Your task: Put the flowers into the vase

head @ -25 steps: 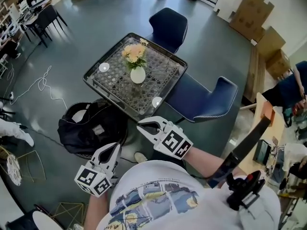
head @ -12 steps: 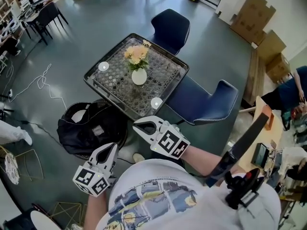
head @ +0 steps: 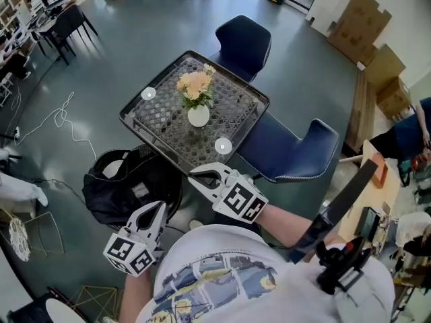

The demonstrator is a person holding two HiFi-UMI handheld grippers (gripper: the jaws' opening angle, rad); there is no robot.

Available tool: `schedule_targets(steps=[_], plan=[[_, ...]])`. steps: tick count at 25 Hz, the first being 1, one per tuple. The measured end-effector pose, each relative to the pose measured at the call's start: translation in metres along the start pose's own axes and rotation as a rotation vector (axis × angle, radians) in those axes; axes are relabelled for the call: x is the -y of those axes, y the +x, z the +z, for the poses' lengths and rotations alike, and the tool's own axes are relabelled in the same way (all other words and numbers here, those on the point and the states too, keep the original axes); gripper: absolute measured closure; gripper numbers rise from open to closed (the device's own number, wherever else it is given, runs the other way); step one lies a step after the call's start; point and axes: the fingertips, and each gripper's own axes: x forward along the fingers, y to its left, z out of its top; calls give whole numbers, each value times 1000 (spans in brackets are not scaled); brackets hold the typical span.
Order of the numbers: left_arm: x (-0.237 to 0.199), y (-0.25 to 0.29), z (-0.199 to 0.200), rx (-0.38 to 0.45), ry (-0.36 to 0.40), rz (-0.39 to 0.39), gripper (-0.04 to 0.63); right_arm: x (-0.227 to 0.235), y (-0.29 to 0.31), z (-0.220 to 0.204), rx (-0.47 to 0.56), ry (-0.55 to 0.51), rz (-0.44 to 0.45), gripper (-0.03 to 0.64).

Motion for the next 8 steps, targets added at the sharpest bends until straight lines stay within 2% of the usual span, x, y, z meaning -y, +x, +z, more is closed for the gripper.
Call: schedule_targets(steps=[8], plan=[[-14,46,16,-30,10,-17,586,57,-3,-10,-1,30,-41,607]])
